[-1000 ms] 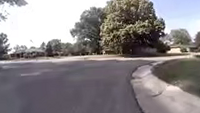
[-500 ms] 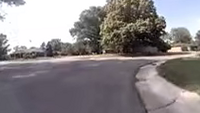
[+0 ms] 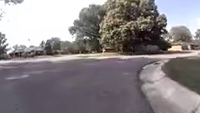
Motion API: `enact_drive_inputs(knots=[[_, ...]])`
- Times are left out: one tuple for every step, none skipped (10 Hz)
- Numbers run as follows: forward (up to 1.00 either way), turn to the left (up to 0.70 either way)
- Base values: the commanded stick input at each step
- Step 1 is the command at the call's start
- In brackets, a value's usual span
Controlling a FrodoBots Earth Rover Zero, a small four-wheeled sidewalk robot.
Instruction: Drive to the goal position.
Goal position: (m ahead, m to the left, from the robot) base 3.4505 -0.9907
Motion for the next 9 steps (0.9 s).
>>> enact_drive_inputs(knots=[[0.7,0.0],[0.7,0.0],[0.7,0.0],[0.7,0.0],[0.7,0.0],[0.7,0.0],[0.7,0.0],[0.7,0.0],[0.7,0.0]])
